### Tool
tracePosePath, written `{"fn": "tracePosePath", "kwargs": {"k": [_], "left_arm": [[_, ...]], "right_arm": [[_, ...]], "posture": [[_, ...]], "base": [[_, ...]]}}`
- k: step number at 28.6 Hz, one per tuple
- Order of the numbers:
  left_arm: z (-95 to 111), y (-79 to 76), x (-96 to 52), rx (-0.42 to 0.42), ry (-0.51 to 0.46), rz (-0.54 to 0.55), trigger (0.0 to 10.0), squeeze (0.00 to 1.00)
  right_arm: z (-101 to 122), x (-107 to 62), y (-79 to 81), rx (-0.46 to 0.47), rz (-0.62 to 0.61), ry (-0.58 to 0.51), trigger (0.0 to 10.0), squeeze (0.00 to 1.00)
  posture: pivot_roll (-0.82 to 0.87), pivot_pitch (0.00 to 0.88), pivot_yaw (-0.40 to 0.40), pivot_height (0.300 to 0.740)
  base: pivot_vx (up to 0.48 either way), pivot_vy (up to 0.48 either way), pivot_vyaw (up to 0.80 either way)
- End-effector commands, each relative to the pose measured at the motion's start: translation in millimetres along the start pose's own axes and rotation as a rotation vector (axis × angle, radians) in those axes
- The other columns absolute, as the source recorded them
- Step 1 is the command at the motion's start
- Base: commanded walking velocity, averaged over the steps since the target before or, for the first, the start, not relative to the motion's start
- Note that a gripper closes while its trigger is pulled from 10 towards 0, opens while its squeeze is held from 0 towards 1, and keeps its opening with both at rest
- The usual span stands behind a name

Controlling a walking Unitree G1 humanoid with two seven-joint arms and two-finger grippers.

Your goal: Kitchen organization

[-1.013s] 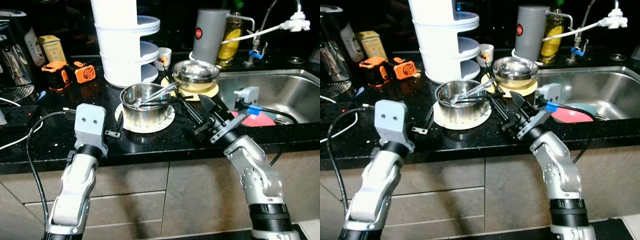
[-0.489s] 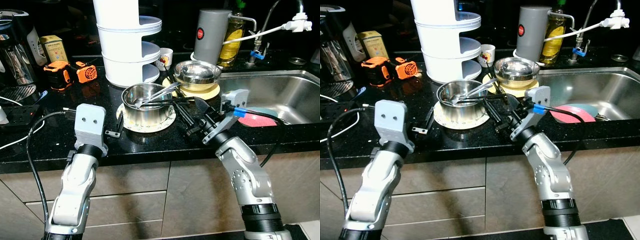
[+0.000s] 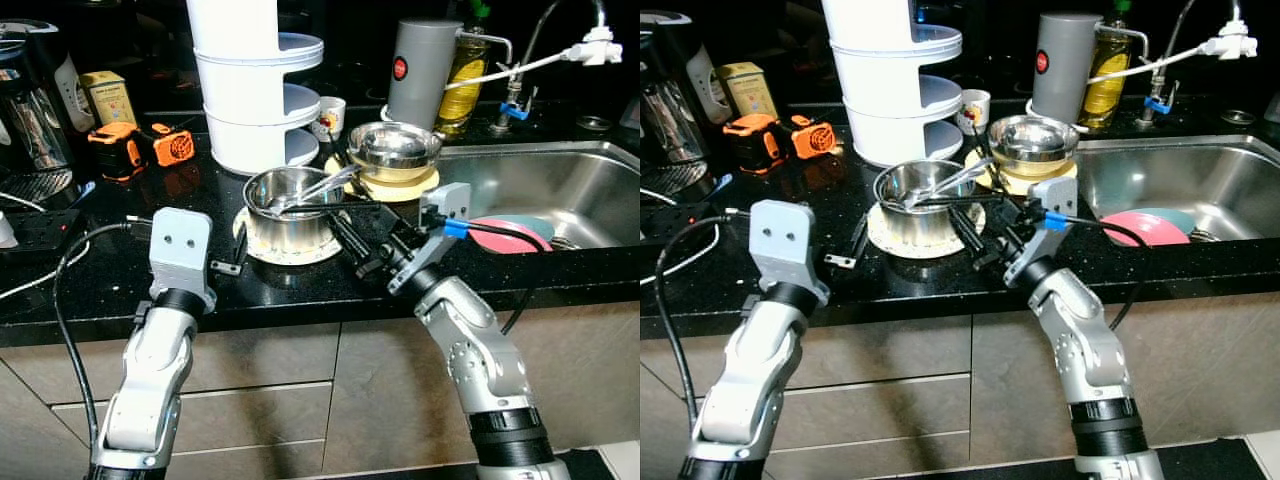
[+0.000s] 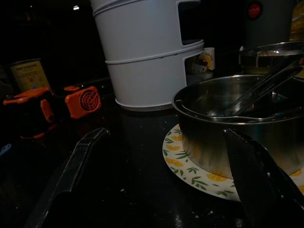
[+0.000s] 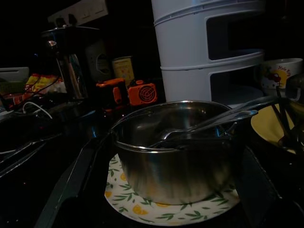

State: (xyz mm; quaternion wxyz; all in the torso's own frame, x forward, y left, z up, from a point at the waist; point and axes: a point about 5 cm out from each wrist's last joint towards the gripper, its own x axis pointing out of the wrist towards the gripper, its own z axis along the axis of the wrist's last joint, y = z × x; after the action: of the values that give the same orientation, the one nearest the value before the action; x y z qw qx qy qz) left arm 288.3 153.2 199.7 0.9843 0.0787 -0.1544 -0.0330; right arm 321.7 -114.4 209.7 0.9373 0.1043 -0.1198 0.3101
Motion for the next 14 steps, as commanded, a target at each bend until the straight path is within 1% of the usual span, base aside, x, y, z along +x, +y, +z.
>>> {"fn": "tracePosePath", "kwargs": {"k": [1,3,4,5,6,12,14], "left_arm": [[-0.3,-1.8,-0.9,-0.010,0.007,0.000,10.0,0.00],[-0.1,-2.2,-0.8,-0.010,0.006,-0.002,10.0,0.00],[0.0,-2.4,-0.5,-0.011,0.006,-0.002,10.0,0.00],[0.1,-2.5,-0.3,-0.011,0.006,-0.003,10.0,0.00],[0.4,-2.3,0.0,-0.010,0.005,-0.002,10.0,0.00],[1.6,-0.6,0.0,-0.006,0.002,0.002,10.0,0.00],[1.7,-0.2,-0.1,-0.004,0.001,0.005,10.0,0.00]], "right_arm": [[-0.5,4.2,2.1,-0.003,0.006,0.000,10.0,0.27],[-0.4,8.0,5.5,-0.014,0.010,-0.003,10.0,0.25],[-0.7,10.6,7.1,-0.018,0.010,-0.005,10.0,0.08],[-0.8,12.3,8.1,-0.020,0.009,-0.006,10.0,0.08],[-1.2,14.7,9.1,-0.024,0.005,-0.009,10.0,0.00],[-3.9,21.5,11.9,-0.044,-0.003,-0.004,10.0,0.00],[-6.6,23.2,10.8,-0.064,-0.016,0.019,10.0,0.00]], "posture": [[0.05,0.000,-0.019,0.740],[0.05,0.000,-0.019,0.740],[0.05,0.000,-0.018,0.740],[0.05,0.000,-0.018,0.740],[0.05,0.000,-0.019,0.740],[0.06,0.000,-0.023,0.740],[0.06,0.000,-0.025,0.740]], "base": [[0.000,0.000,0.00],[0.000,0.000,0.00],[0.000,0.000,0.00],[0.000,0.000,0.00],[0.000,0.000,0.00],[0.000,0.000,0.00],[0.000,0.000,0.00]]}}
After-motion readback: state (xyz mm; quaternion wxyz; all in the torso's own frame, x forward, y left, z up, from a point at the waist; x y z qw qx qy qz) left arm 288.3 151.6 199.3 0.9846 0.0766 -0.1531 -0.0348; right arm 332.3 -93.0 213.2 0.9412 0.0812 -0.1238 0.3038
